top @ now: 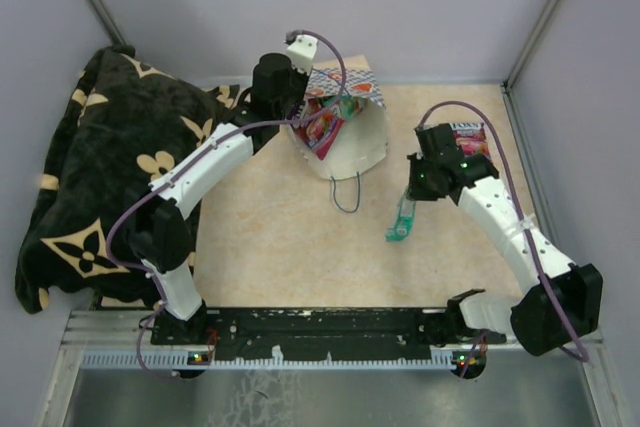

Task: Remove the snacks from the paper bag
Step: Place the snack at the center of the board.

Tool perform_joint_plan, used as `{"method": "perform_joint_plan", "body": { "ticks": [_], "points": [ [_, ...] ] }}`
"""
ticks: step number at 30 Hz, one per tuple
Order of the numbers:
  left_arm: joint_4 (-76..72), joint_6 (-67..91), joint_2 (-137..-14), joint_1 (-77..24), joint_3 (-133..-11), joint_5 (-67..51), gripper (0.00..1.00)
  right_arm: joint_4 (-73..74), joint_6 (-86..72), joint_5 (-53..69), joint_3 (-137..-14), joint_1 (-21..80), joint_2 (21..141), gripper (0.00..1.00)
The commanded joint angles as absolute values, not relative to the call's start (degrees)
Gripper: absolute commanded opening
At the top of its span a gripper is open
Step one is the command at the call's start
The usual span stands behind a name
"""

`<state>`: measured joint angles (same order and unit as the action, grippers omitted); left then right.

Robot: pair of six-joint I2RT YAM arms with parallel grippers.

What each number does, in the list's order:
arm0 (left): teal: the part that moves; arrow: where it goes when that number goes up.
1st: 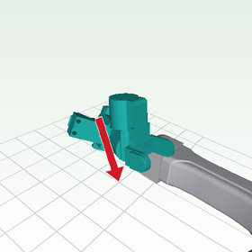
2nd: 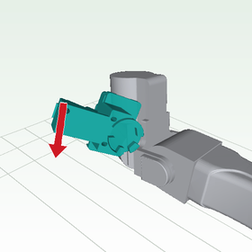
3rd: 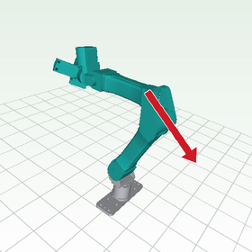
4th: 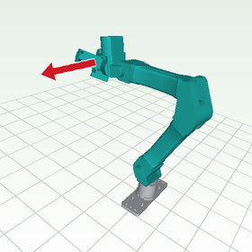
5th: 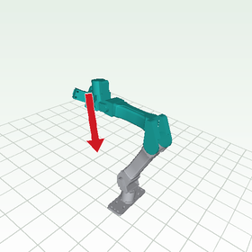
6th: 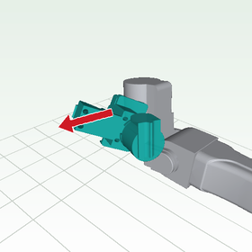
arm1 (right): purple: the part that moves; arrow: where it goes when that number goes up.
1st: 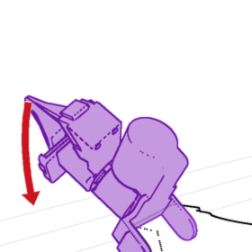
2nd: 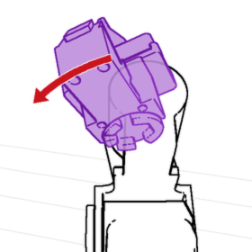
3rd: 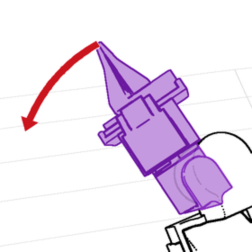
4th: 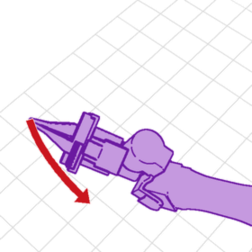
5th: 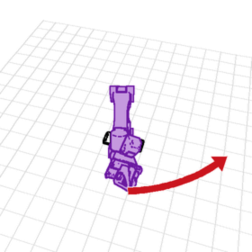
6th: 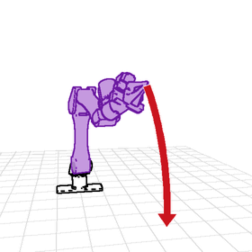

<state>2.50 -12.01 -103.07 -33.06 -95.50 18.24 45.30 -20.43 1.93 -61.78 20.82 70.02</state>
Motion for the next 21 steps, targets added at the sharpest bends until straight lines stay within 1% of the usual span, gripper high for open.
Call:
{"method": "perform_joint_plan", "body": {
  "ticks": [1, 4, 6, 8, 12, 16, 17, 18, 19, 20, 21],
  "points": [
    [0.73, -12.56, -99.99, -32.18, -93.73, 19.12, 0.00, 57.45, -18.31, -17.59, -68.21, 20.48, 69.74, 0.00],
    [0.95, -12.65, -99.39, -32.09, -93.16, 19.43, 0.00, 61.89, -19.80, -22.59, -70.50, 20.79, 70.58, 0.00],
    [0.90, -12.82, -98.88, -32.09, -92.50, 19.51, 0.00, 66.67, -22.17, -31.83, -72.27, 23.23, 72.05, 0.00],
    [0.43, -12.97, -98.75, -32.00, -91.97, 19.47, 0.00, 72.38, -26.00, -42.81, -73.97, 26.15, 76.85, 0.00],
    [1.18, -12.89, -99.48, -31.91, -92.77, 19.32, 0.00, 73.89, -28.91, -44.21, -74.29, 29.33, 84.65, 0.00],
    [1.32, -13.52, -99.07, -31.84, -92.38, 19.91, 0.00, 71.34, -30.04, -40.88, -75.24, 32.96, 88.98, 0.00],
    [1.35, -13.66, -99.01, -31.80, -92.36, 20.02, 0.00, 69.81, -29.34, -38.56, -75.71, 33.71, 89.13, 0.08],
    [1.47, -13.76, -98.94, -31.78, -92.44, 20.11, 0.00, 67.72, -28.19, -35.86, -75.93, 34.09, 88.85, 0.26],
    [1.42, -13.84, -98.92, -31.67, -92.46, 20.13, 0.00, 63.83, -26.06, -30.40, -75.83, 34.18, 88.15, 0.44],
    [1.49, -13.78, -99.02, -31.64, -92.45, 20.13, 0.00, 60.69, -24.58, -25.49, -75.32, 34.19, 86.73, 0.59],
    [1.45, -13.73, -99.10, -31.60, -92.48, 20.14, 0.00, 57.17, -23.31, -21.42, -74.73, 34.19, 84.31, 0.70]
  ]
}}
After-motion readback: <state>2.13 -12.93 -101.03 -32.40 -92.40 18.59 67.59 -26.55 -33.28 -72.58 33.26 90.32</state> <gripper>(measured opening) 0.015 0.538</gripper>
